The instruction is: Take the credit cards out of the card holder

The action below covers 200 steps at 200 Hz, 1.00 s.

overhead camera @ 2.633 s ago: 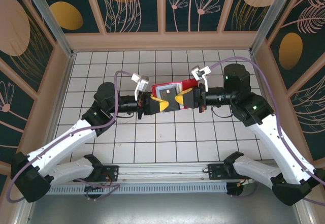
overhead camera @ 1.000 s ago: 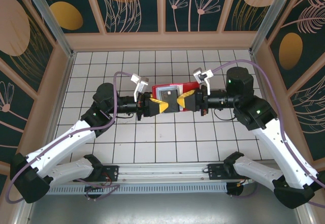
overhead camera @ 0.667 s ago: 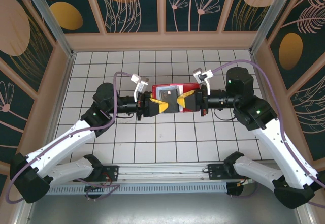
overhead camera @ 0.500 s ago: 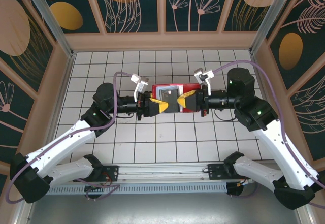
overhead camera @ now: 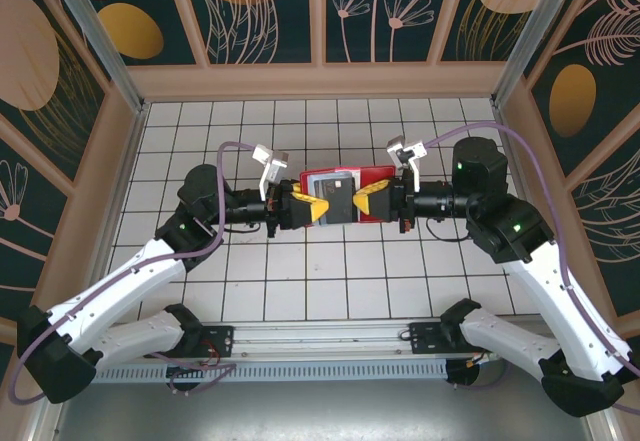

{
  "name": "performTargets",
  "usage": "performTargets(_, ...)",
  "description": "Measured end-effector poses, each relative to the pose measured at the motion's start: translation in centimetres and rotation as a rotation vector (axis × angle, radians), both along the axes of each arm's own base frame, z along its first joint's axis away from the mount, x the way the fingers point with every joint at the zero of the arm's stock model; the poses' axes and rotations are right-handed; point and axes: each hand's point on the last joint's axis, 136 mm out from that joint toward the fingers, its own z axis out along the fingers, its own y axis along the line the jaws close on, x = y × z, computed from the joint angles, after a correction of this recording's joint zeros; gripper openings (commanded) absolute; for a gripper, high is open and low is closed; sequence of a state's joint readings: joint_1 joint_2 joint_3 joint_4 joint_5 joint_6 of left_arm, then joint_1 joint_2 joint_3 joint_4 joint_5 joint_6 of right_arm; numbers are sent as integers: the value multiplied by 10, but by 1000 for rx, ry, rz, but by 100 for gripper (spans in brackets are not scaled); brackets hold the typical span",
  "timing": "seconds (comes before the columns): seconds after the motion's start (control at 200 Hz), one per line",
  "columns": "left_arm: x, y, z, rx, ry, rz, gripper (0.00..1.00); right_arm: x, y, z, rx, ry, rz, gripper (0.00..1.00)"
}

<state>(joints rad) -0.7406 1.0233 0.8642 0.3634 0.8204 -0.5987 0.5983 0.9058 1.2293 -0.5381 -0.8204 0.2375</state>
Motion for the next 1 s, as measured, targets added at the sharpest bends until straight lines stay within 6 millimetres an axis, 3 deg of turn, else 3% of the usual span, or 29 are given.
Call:
performTargets(0.12, -1, 0, 2, -5, 3, -7, 5, 0, 1, 2, 8, -3, 5, 6)
performTargets(0.41, -3, 0, 6, -21, -19, -20, 2, -2, 2, 6, 37, -11, 19, 12)
performTargets(0.691, -2, 0, 5, -21, -20, -24, 3, -2, 3, 6, 48, -10, 30, 0)
performTargets(1.001, 3, 0, 2, -45, -7, 11, 3, 2, 2, 4, 46, -24, 0, 0)
